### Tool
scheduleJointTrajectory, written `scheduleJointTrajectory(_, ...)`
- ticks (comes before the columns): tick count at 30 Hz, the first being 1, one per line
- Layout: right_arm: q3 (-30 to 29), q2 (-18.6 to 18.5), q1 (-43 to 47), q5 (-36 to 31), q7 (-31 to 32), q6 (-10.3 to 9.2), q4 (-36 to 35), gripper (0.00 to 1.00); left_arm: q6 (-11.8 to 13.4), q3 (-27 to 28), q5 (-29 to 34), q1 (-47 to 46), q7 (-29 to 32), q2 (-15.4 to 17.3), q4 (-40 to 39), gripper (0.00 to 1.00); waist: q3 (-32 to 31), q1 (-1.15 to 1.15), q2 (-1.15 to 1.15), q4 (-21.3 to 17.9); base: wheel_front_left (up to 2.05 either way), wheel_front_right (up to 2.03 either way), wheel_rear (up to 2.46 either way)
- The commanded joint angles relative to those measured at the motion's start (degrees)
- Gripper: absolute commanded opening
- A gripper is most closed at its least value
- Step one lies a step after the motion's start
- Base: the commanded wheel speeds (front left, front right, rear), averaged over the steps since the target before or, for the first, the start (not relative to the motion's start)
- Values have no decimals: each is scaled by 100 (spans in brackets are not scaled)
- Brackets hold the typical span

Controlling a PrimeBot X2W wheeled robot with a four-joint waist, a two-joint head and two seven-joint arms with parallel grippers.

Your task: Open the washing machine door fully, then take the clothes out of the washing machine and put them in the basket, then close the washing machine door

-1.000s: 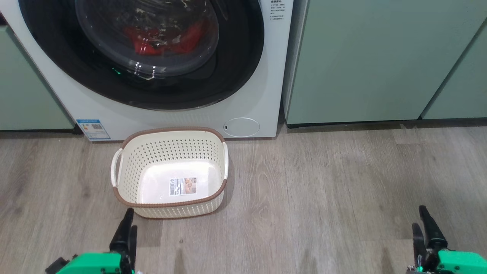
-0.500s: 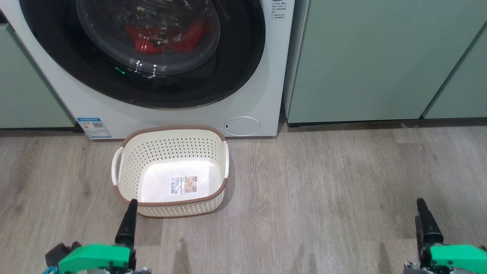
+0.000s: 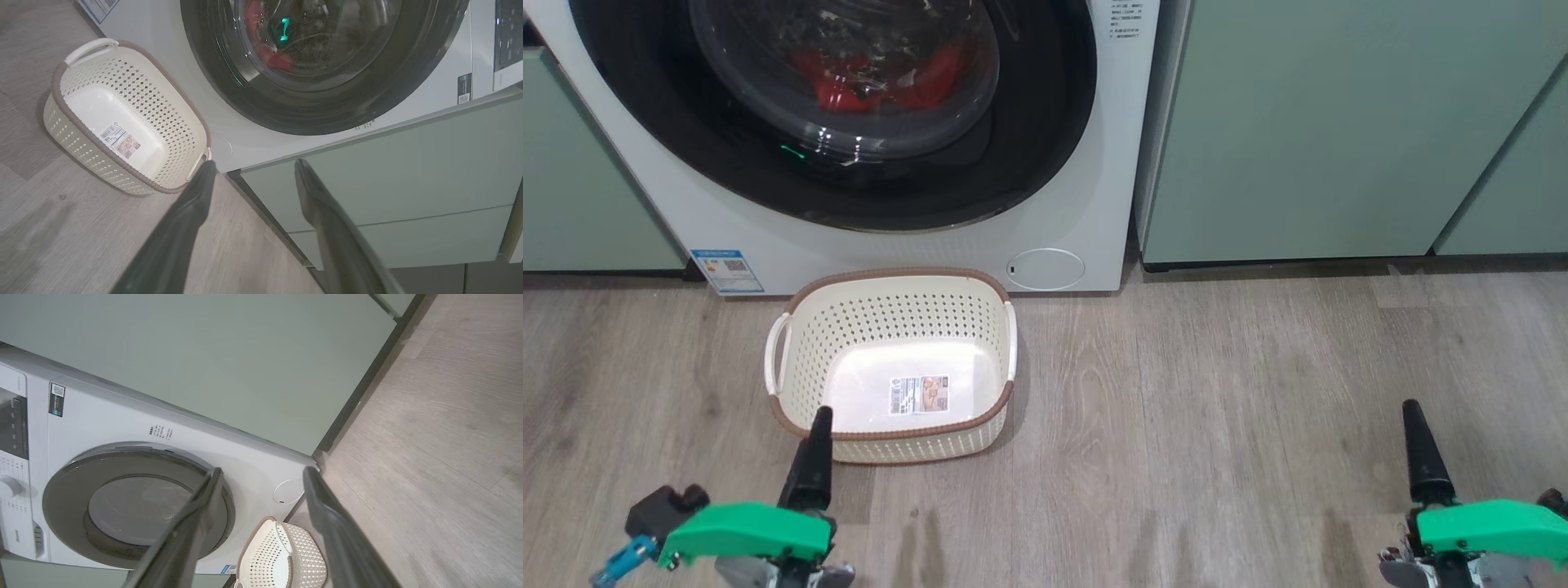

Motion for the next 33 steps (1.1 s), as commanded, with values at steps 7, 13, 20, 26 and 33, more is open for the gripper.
scheduleJointTrajectory(7, 144, -48, -311, -779, -175, -1, -295, 100, 140, -126, 859, -375, -171, 42, -340, 100, 0, 0, 0, 9, 0, 0, 0)
scheduleJointTrajectory(13, 203, -52, -348, -1234, -259, -1, -326, 100, 236, -211, 1251, -414, -256, 72, -405, 100, -6, 0, 0, 17, 0, 0, 0)
scheduleJointTrajectory(20, 281, -58, -403, -1868, -377, -1, -368, 100, 367, -291, 1761, -473, -374, 133, -477, 100, 1, 0, 0, 34, 0, 0, 0)
scheduleJointTrajectory(26, 363, -63, -440, -2387, -478, -1, -408, 100, 489, -376, 2202, -526, -475, 191, -530, 100, 7, 0, 0, 48, 0, 0, 0)
scheduleJointTrajectory(33, 462, -69, -489, -2997, -613, -1, -465, 100, 662, -471, 2776, -591, -610, 261, -622, 100, 15, 0, 0, 64, 0, 0, 0)
